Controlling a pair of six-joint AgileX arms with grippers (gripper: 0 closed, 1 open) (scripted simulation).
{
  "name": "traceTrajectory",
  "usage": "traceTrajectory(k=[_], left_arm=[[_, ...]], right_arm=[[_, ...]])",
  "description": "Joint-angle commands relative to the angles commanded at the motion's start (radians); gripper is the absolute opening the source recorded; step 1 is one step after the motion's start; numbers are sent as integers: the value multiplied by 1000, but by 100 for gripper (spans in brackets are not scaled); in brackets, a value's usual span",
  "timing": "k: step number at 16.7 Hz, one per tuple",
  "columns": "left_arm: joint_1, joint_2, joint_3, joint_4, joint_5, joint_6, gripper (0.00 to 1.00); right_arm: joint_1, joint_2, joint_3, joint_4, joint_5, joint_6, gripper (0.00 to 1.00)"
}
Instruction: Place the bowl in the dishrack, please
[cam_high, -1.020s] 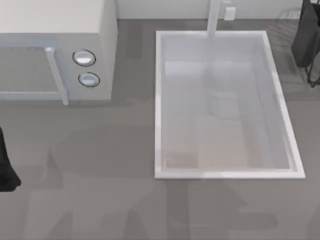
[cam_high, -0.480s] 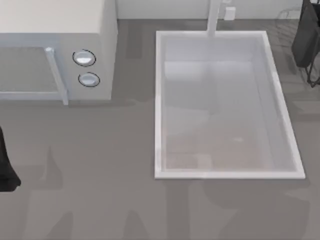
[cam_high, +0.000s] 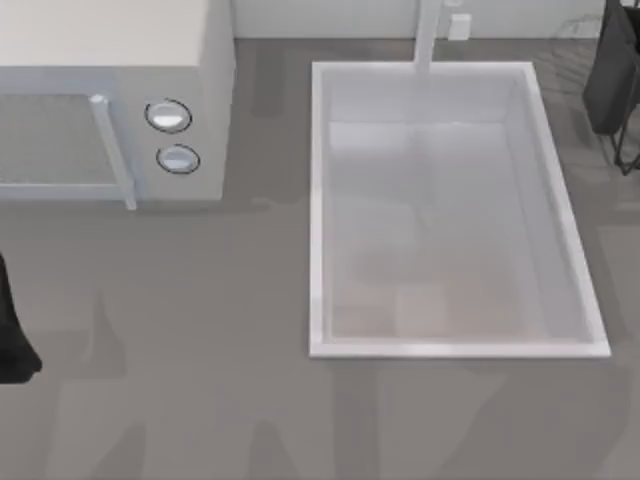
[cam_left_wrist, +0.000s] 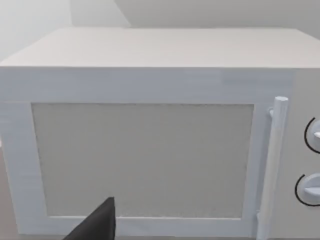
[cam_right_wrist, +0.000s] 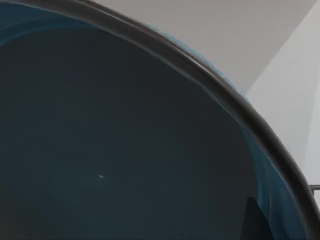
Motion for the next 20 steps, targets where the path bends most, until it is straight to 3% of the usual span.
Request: traceTrajectory(k=[1,14,20], left_arm=[[0,0,0,0,0,0,100],[0,0,0,0,0,0,100],[0,0,0,0,0,0,100]], right_arm=[[0,0,0,0,0,0,0],[0,0,0,0,0,0,98],[0,0,0,0,0,0,100]])
